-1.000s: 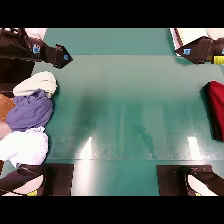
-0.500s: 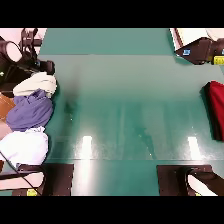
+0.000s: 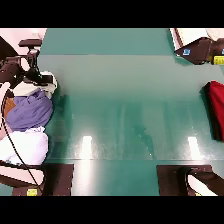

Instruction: Fold the shirts.

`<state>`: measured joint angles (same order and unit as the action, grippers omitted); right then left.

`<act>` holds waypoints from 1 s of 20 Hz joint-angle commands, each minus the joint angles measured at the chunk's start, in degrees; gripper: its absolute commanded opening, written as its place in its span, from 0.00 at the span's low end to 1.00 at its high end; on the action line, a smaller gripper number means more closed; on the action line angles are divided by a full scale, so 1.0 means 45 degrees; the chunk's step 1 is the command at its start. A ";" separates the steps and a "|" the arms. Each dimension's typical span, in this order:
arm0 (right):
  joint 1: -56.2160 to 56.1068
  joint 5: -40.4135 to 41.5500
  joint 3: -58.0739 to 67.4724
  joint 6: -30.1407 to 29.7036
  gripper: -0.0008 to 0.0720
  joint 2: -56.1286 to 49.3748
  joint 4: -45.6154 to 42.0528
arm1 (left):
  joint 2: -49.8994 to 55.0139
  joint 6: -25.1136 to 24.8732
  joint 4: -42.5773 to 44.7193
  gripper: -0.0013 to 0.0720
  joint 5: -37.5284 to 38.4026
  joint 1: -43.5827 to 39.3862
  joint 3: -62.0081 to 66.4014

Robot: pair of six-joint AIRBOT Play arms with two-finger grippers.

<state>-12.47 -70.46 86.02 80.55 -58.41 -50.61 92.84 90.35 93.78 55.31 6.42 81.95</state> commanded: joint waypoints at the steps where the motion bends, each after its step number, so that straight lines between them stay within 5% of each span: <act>1: -0.0015 0.0000 0.0015 0.0000 0.04 0.0005 0.0010 | 0.0092 -0.0063 0.0044 0.06 0.0384 0.0063 0.0087; 10: 0.0947 0.2370 0.0024 -0.0005 0.04 0.1370 0.0661 | -0.5265 -0.2103 -0.0612 0.06 0.2341 -0.1064 0.4279; 14: 0.2035 0.2244 0.0029 -0.0005 0.04 0.1588 0.0670 | -0.6931 -0.2759 -0.1020 0.06 0.3672 -0.3507 0.5649; 20: 0.2686 0.1904 0.0029 -0.0005 0.04 0.1579 0.0675 | -0.6207 -0.2846 -0.1093 0.06 0.4964 -0.8582 0.4061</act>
<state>-1.61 -61.23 86.08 80.53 -51.44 -47.59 63.75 78.08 89.36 74.94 -22.57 103.22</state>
